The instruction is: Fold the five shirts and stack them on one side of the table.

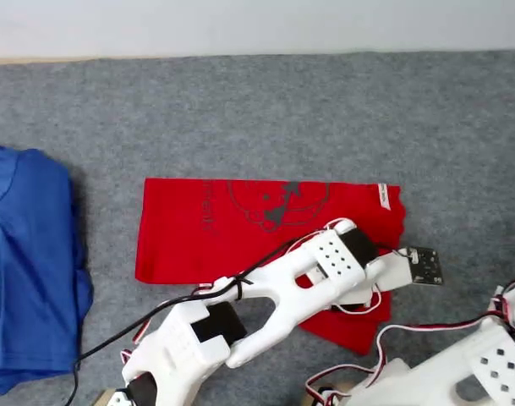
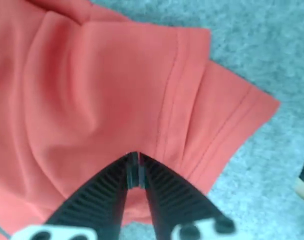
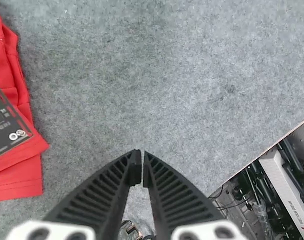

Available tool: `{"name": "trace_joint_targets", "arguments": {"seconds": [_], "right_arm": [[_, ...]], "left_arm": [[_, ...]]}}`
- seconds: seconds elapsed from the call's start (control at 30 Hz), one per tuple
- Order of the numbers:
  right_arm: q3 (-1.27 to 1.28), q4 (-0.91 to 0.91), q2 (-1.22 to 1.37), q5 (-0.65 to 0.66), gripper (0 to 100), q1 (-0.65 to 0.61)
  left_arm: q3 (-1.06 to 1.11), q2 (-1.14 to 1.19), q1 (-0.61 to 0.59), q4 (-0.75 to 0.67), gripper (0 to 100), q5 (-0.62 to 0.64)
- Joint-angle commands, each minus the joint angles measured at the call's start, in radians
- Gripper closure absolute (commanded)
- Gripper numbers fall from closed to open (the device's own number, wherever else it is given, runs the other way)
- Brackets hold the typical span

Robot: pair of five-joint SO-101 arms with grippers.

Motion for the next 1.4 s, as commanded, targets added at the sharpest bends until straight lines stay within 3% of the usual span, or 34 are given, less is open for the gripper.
{"name": "trace_joint_targets", "arguments": {"seconds": [0.0,0.33,0.6,1.37], "right_arm": [[-0.011,0.041,-0.013,0.009,98.9,0.005],[-0.011,0.041,-0.013,0.009,98.9,0.007],[-0.011,0.041,-0.015,0.005,98.9,0.012],[0.097,0.041,-0.13,0.009,98.9,0.042]], "left_arm": [[-0.051,-0.041,-0.009,0.025,100,-0.005],[-0.102,-0.069,-0.003,0.075,99,0.002],[-0.105,-0.071,0.006,0.068,88,0.003],[-0.099,-0.06,0.037,-0.018,88,0.107]]}}
